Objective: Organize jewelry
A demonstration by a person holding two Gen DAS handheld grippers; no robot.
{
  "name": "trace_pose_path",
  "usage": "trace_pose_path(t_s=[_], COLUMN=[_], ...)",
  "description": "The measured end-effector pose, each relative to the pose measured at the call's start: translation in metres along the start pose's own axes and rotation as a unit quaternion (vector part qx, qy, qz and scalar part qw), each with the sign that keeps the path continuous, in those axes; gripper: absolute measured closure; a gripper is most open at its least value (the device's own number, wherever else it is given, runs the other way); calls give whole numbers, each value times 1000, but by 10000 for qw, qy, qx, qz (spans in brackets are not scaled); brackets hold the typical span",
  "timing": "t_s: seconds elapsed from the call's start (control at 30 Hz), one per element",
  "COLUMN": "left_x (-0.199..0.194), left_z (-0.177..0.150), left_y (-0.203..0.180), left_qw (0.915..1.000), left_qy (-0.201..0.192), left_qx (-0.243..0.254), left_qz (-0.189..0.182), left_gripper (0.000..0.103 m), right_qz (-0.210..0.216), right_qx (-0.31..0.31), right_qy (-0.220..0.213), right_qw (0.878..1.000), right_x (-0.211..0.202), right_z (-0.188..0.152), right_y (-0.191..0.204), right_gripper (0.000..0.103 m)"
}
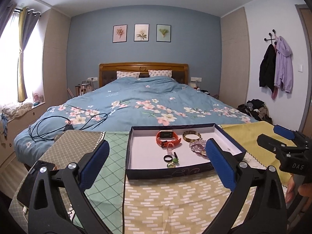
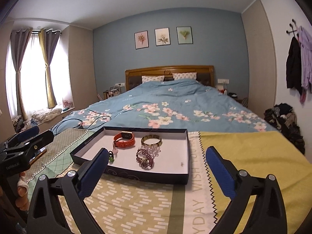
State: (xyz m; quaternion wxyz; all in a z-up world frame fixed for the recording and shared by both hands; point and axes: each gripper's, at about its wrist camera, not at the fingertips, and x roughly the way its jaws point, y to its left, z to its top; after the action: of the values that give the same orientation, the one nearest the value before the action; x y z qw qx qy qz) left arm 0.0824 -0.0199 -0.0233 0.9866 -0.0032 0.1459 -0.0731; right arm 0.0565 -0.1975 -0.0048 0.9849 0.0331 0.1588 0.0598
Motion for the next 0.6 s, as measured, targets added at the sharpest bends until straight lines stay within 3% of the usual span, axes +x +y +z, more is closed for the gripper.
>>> trace_pose_path(t_s=[0.6], left_x=[-39], left_z=[3], left_y=[-8], left_qw=[9991], left_qy=[-398], left_qx=[-110], left_qz=[28], left_gripper=[6], right_qz=[-98], right_qx=[-139], right_qy=[-484], right_qw=[9987], right_x=[-26], right_z=[2], right_y=[10], right_gripper=[7])
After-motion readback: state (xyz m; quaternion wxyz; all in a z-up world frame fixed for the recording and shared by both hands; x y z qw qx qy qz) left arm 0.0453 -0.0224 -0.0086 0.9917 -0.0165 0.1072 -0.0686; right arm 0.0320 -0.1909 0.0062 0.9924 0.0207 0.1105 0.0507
